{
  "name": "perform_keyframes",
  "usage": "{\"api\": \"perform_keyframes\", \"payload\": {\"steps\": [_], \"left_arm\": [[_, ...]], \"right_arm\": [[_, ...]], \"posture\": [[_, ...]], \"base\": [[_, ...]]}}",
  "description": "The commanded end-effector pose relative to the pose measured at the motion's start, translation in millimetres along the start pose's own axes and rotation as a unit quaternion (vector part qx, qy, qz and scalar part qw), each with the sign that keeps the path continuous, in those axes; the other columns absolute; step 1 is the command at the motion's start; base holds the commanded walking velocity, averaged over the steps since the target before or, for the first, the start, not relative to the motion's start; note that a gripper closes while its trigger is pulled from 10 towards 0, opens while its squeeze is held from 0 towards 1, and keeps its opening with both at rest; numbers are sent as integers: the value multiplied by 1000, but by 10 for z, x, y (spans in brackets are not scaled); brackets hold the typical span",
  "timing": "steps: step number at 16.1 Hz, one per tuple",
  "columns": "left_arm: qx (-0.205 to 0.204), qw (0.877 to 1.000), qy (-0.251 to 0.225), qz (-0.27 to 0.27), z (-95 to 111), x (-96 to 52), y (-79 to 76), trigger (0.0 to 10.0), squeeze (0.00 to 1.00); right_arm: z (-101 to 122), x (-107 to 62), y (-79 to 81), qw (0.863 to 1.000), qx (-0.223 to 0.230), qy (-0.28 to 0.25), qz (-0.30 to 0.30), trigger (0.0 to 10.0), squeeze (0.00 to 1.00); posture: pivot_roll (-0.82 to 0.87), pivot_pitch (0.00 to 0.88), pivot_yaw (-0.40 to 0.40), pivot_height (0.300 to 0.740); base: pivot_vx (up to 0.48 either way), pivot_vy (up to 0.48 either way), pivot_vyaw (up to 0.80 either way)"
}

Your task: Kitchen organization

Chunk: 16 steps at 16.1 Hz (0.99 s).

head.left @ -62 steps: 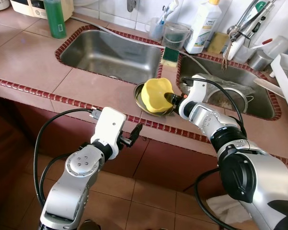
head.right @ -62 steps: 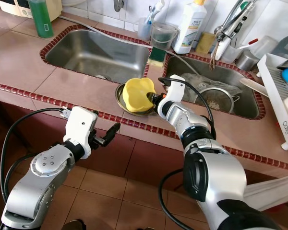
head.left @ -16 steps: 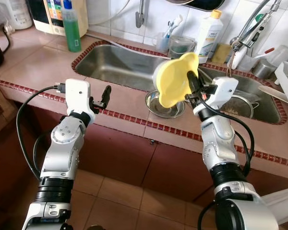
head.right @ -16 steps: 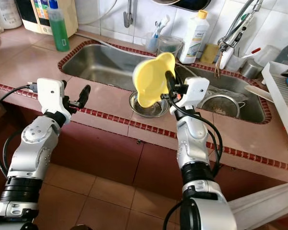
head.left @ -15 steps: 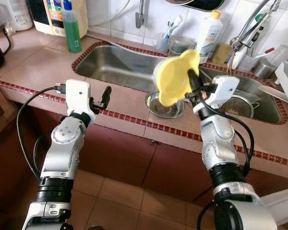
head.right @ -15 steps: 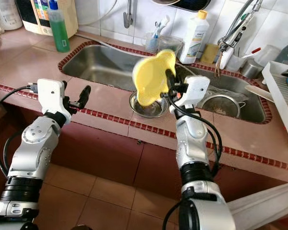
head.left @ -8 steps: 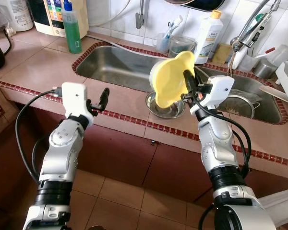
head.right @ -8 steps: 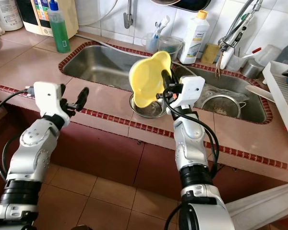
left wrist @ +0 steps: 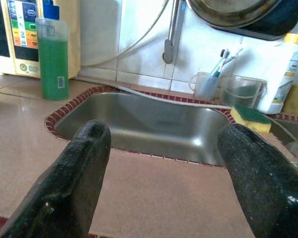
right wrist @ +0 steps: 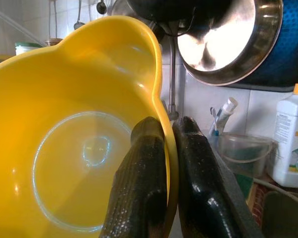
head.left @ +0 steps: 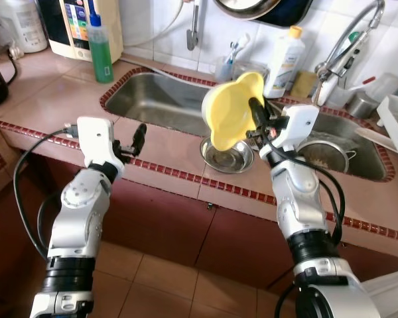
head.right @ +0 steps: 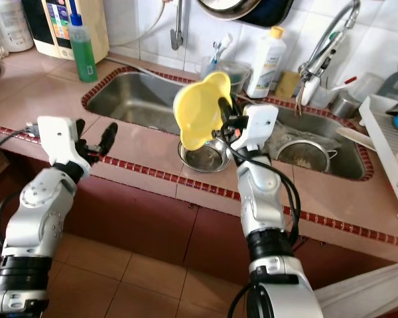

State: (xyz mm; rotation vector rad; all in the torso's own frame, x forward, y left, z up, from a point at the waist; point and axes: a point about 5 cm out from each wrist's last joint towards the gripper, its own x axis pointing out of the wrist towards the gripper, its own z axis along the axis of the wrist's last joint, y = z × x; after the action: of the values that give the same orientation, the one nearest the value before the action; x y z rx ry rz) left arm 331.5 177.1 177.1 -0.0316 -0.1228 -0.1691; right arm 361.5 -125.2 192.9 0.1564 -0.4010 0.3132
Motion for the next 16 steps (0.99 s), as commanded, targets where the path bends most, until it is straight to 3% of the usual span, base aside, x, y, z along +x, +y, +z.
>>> {"api": "perform_keyframes", "payload": {"steps": [1, 16], "left_arm": [[-2, 1000, 6, 4, -18, -25, -2, 10000, 0], [-16, 1000, 8, 7, -32, -23, -37, 10000, 0]], "right_arm": [[36, -4, -23, 1000, -1, -4, -4, 10000, 0], [52, -27, -36, 1000, -16, 8, 13, 10000, 0]], "posture": [[86, 0, -109, 740], [71, 0, -136, 740]], "base": [[330, 0, 0], [356, 0, 0]]}}
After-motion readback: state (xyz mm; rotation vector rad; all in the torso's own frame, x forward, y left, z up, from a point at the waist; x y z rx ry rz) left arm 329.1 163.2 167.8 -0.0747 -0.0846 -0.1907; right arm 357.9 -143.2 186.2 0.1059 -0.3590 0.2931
